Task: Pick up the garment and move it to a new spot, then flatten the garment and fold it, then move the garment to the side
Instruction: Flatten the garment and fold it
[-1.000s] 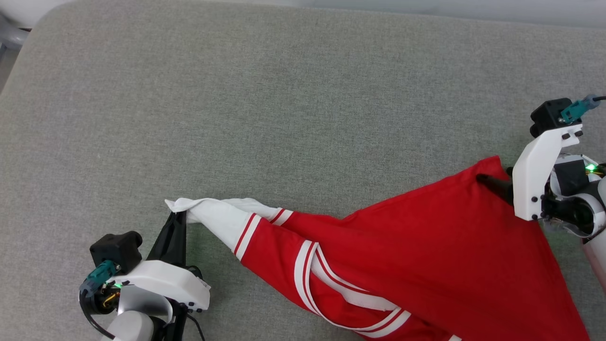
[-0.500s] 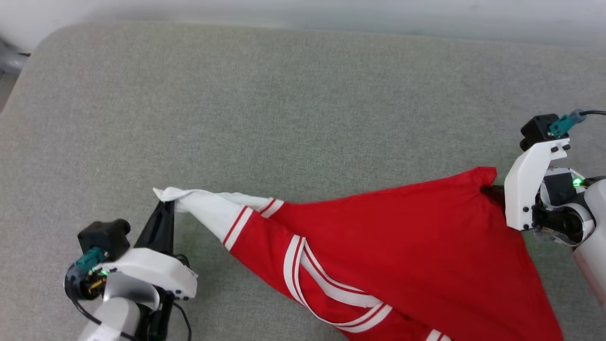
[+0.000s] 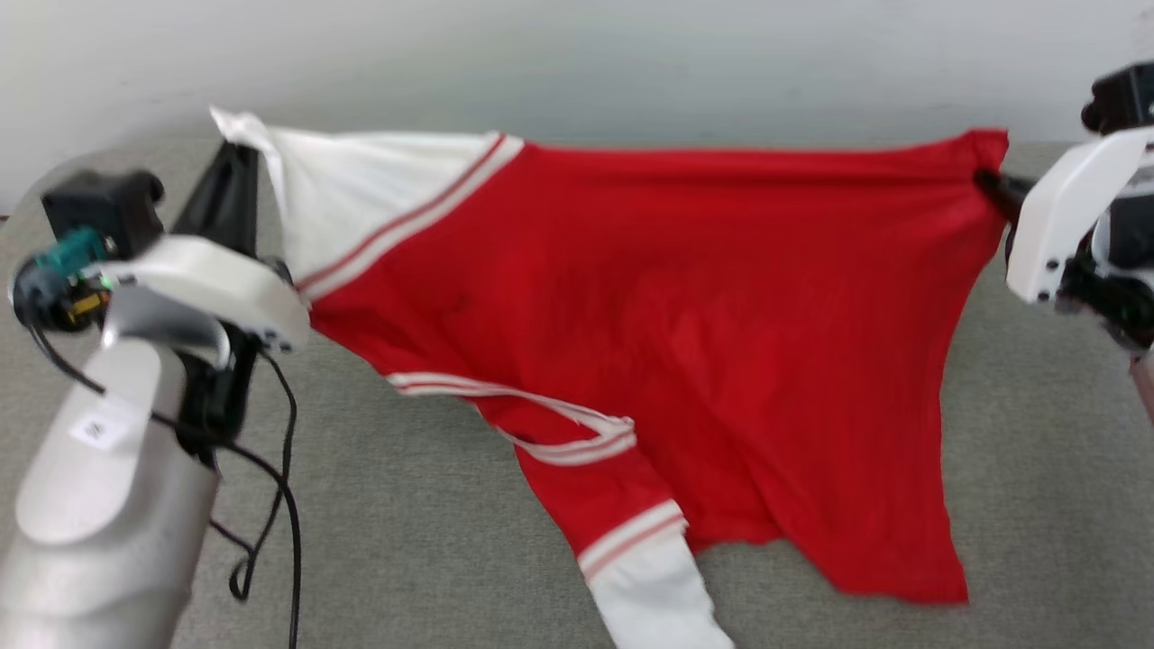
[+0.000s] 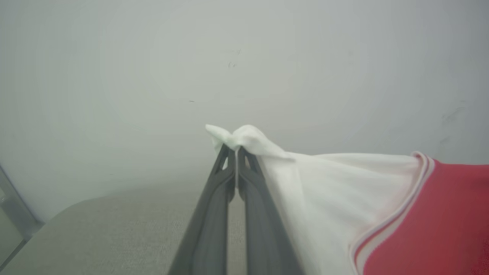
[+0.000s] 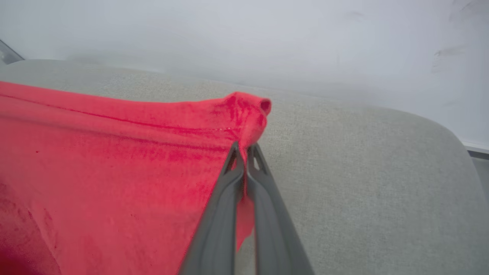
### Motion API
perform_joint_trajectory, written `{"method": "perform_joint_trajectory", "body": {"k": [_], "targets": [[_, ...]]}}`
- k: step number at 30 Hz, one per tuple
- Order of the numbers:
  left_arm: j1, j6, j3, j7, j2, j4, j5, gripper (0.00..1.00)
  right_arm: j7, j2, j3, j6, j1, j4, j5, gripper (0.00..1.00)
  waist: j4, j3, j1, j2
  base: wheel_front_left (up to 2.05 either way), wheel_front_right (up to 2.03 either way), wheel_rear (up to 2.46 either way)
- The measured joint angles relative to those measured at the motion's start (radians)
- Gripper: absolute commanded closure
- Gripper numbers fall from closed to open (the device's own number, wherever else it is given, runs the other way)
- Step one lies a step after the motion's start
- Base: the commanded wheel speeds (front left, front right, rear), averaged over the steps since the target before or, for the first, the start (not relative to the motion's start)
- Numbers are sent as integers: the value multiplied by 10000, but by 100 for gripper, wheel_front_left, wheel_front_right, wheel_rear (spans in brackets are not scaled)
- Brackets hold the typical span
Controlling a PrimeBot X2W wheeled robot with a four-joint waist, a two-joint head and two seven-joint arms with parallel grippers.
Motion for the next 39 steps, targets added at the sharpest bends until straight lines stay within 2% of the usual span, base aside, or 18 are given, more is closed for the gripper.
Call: {"method": "perform_joint_trajectory", "body": {"k": [5,10,12,13,20,29,39], "targets": [[-1822,-290,-61,178,176,1116,188,100,-433,336,-383,0,-1052,295,-330,100,-416,-29,0,0,0,0,0],[-3951,-393,-58,261,274,2159,380,100,-938,616,-750,0,-2424,443,-554,100,-656,314,0,0,0,0,0],[-4830,-393,-48,301,324,2499,487,100,-1152,686,-857,0,-3042,489,-725,100,-729,550,0,0,0,0,0],[-6098,-416,-98,353,439,2938,696,100,-1427,786,-1152,0,-4034,679,-926,100,-831,960,1,0,0,0,0],[-8613,-403,-134,316,612,3739,1037,100,-2023,1172,-1578,0,-6222,1062,-1526,100,-983,2075,2,0,0,0,0],[-9936,-581,-128,272,771,4692,1009,100,-2376,1503,-1450,0,-7653,1701,-2052,100,-943,3437,2,0,0,0,0],[-9661,-890,4,-138,282,5751,412,100,-2648,1618,-848,-2,-7743,2322,-1893,100,-640,4491,3,0,0,0,0]]}}
